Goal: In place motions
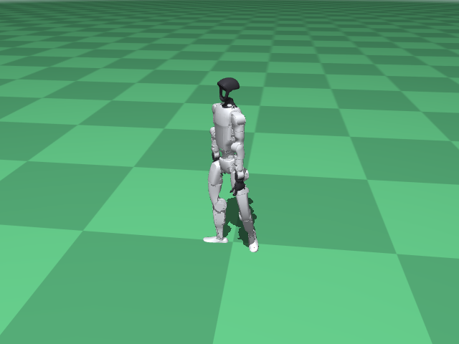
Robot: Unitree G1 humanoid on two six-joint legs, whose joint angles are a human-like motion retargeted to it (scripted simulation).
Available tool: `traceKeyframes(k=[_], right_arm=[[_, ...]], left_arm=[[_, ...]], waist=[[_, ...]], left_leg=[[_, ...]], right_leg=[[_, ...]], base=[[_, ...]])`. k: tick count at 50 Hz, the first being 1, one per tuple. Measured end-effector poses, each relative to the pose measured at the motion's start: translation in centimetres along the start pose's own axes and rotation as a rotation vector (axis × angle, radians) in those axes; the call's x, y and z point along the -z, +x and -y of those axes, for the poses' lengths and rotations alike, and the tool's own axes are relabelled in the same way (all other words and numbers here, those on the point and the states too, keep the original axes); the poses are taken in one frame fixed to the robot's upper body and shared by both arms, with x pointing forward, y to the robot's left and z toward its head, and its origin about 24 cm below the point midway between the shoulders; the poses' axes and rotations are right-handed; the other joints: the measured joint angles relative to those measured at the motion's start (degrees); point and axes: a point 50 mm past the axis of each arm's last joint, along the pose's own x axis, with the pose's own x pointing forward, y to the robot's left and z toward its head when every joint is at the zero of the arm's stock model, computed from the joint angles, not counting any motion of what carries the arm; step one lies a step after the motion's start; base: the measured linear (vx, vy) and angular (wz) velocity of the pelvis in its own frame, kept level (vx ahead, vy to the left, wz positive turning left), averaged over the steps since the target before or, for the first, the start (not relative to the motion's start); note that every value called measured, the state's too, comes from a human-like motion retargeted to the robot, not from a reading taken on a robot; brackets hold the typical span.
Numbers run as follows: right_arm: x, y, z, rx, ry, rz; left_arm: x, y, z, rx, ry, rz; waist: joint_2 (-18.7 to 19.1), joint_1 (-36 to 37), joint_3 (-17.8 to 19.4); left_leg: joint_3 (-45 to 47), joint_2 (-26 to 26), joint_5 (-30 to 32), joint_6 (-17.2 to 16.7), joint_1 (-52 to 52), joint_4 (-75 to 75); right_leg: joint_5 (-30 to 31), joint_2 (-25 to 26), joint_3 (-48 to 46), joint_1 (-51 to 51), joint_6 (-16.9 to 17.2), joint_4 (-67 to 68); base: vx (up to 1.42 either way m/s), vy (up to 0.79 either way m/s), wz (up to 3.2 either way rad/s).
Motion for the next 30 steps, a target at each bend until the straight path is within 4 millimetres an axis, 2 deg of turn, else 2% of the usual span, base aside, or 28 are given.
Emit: traceKeyframes(k=[2, 4, 8, 12, 13, 15, 16, 17, 18, 20, 22, 25, 27, 28, 30], right_arm=[[-1.6, -0.1, -0.4, -0.007, -0.051, 0.053], [-3.2, -0.3, -0.7, -0.009, -0.1, 0.107], [-5.7, -0.7, -1.2, -0.016, -0.189, 0.192], [-6.5, -0.9, -1.5, -0.025, -0.236, 0.228], [-6.4, -0.9, -1.5, -0.025, -0.237, 0.228], [-5.8, -0.7, -1.4, -0.025, -0.229, 0.211], [-5.2, -0.6, -1.3, -0.024, -0.221, 0.19], [-4.7, -0.5, -1.1, -0.023, -0.213, 0.168], [-4.1, -0.4, -1.0, -0.021, -0.205, 0.144], [-2.8, -0.2, -0.9, -0.012, -0.168, 0.095], [-1.5, 0.0, -0.6, 0.0, -0.122, 0.046], [0.4, 0.0, -0.1, 0.004, -0.053, -0.021], [1.5, 0.0, 0.0, -0.002, 0.01, -0.052], [1.8, 0.0, 0.1, -0.002, 0.03, -0.064], [2.1, 0.0, 0.3, 0.011, 0.039, -0.076]], left_arm=[[0.5, 0.0, 0.3, -0.004, -0.028, -0.017], [0.6, 0.1, 0.8, 0.016, -0.046, -0.022], [0.5, 0.2, 1.7, 0.057, -0.031, -0.009], [0.0, 0.2, 2.0, 0.06, 0.034, 0.0], [-0.1, 0.2, 2.1, 0.062, 0.049, 0.002], [-0.4, 0.2, 2.3, 0.07, 0.074, 0.006], [-0.5, 0.2, 2.3, 0.077, 0.083, 0.008], [-0.6, 0.1, 2.4, 0.085, 0.09, 0.011], [-0.8, 0.1, 2.4, 0.094, 0.094, 0.016], [-1.4, 0.1, 2.4, 0.102, 0.107, 0.033], [-2.2, 0.0, 2.0, 0.098, 0.109, 0.062], [-3.0, -0.1, 1.4, 0.085, 0.114, 0.096], [-3.2, -0.1, 1.3, 0.08, 0.13, 0.102], [-3.3, -0.2, 1.3, 0.079, 0.129, 0.106], [-3.6, -0.2, 1.1, 0.081, 0.108, 0.117]], waist=[[0.58, 1.68, 2.07], [0.89, 3.62, 4.02], [1.26, 6.05, 5.75], [4.29, 7.05, 6.6], [5.43, 7.09, 6.83], [7.11, 7.11, 7.05], [7.66, 6.42, 6.29], [8.2, 5.63, 5.43], [8.7, 4.63, 4.4], [8.91, 3.71, 3.75], [7.87, 8.15, 4.14], [7.12, 18.08, 2.87], [7.36, 13.43, 2.53], [8.2, 6.71, 2.59], [8.28, 5.61, 2.69]], left_leg=[[-13.08, -0.82, -0.33, -1.47, -4.66, 4.65], [-21.79, -4.75, -1.2, -2.06, -7.24, 5.1], [-24.86, -8.97, -5.1, -0.77, -8.65, 0.4], [-32.39, -13.46, -5.08, -3.85, -10.17, -11.27], [-33.56, -13.78, -4.47, -4.45, -9.95, -15.14], [-34.45, -14.26, 1.11, -2.19, -9.44, -22.53], [-39.88, -16.16, 0.2, -2.86, -9.33, -23.1], [-41.13, -16.31, -0.56, -3.61, -9.32, -23.2], [-33.99, -12.96, -1.03, -4.49, -9.49, -22.34], [-34.83, -13.17, 0.24, -5.2, -9.37, -23.65], [-29.36, -11.65, -0.22, -6.08, -7.7, -23.94], [-19.44, -9.32, -1.28, -7.0, -5.49, -25.57], [-24.72, -11.08, -0.42, -6.61, -6.25, -26.33], [-31.58, -12.45, 0.65, -6.09, -7.72, -26.36], [-32.87, -12.6, 1.16, -6.11, -8.47, -26.54]], right_leg=[[0.52, 1.4, 2.29, 1.03, -0.63, -0.24], [1.2, 2.15, 5.11, 1.7, -1.07, -0.39], [2.29, 2.28, 9.34, 1.88, -1.31, -0.41], [2.73, 5.59, 11.93, 2.73, -1.61, -0.88], [2.69, 6.91, 12.25, 3.2, -1.7, -1.0], [2.48, 8.95, 13.2, 4.26, -1.72, -1.22], [2.43, 9.36, 13.21, 4.19, -1.61, -1.23], [2.37, 9.71, 13.11, 3.93, -1.49, -1.2], [2.3, 9.93, 12.77, 3.31, -1.36, -1.09], [2.33, 10.09, 12.66, 3.05, -1.15, -0.94], [1.82, 10.97, 17.56, 3.61, -1.39, -0.42], [0.78, 11.94, 26.94, 3.25, -0.26, 1.01], [2.43, 11.39, 21.38, 2.6, -1.39, 0.15], [3.21, 10.38, 14.69, 2.72, -1.52, -0.52], [3.43, 9.83, 13.14, 2.54, -1.56, -0.56]], base=[[-0.21, 0.14, -1.66], [-0.28, 0.16, -1.79], [-0.18, 0.13, -1.43], [-0.08, 0.05, -0.9], [0.0, -0.01, -0.64], [0.09, -0.01, -0.46], [0.16, -0.04, -0.12], [0.17, -0.08, 0.13], [0.11, -0.1, 0.16], [0.03, -0.11, -0.2], [0.02, -0.1, -2.14], [0.08, -0.08, -2.45], [0.06, -0.11, 2.23], [-0.02, -0.12, 3.64], [-0.08, -0.11, 1.39]])
